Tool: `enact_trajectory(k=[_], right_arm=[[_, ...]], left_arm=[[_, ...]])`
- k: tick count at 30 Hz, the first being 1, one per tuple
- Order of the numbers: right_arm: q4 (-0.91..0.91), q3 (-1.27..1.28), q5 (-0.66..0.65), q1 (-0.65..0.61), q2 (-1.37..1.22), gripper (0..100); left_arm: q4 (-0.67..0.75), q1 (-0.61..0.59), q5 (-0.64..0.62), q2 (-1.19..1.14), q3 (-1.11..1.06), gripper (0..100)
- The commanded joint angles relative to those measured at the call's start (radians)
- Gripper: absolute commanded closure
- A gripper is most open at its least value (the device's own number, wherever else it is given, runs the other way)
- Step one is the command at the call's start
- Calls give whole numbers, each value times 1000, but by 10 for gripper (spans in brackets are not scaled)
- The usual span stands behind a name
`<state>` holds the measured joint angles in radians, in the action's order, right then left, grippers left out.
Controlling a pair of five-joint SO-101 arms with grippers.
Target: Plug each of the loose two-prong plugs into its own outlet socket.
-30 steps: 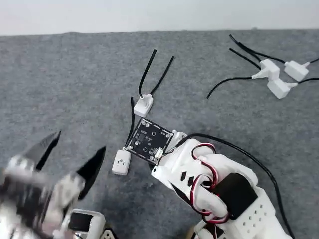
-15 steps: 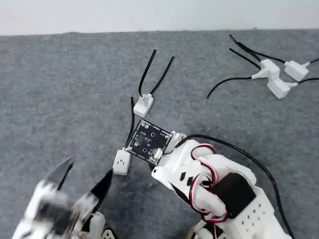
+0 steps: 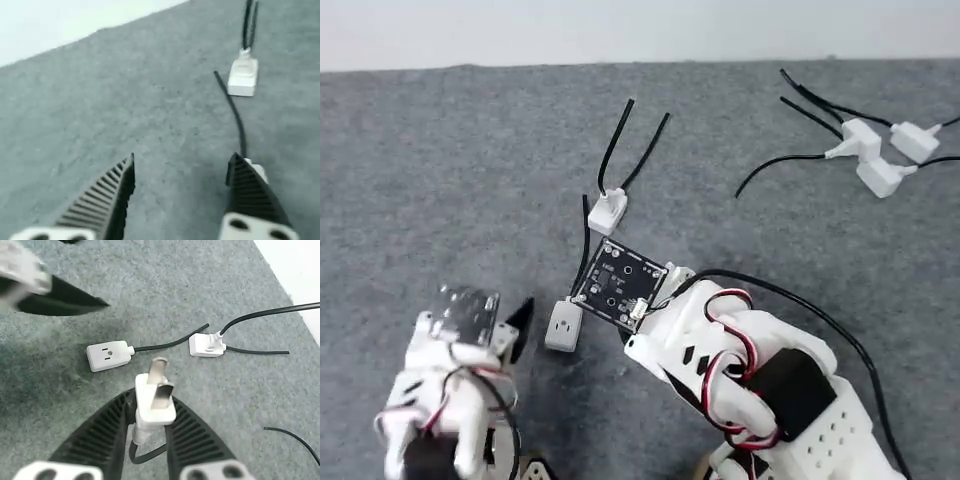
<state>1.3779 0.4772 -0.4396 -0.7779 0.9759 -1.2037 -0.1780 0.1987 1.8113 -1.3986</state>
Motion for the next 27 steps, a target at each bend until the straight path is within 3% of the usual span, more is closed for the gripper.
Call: enact_trajectory(k=[1,8,12,27], right_arm=[[-2,-61,2,-5,16,991],[-1,-81,0,-7,13,991],[1,-110,0,-15,7,991],[24,-109,2,-67,10,991]], left_arm=[[307,-11,-9,-3,-300,705],[173,-32,-11,-12,-285,705],[-54,-32,-8,-14,-285,705],[-63,-34,-6,3,-285,705]])
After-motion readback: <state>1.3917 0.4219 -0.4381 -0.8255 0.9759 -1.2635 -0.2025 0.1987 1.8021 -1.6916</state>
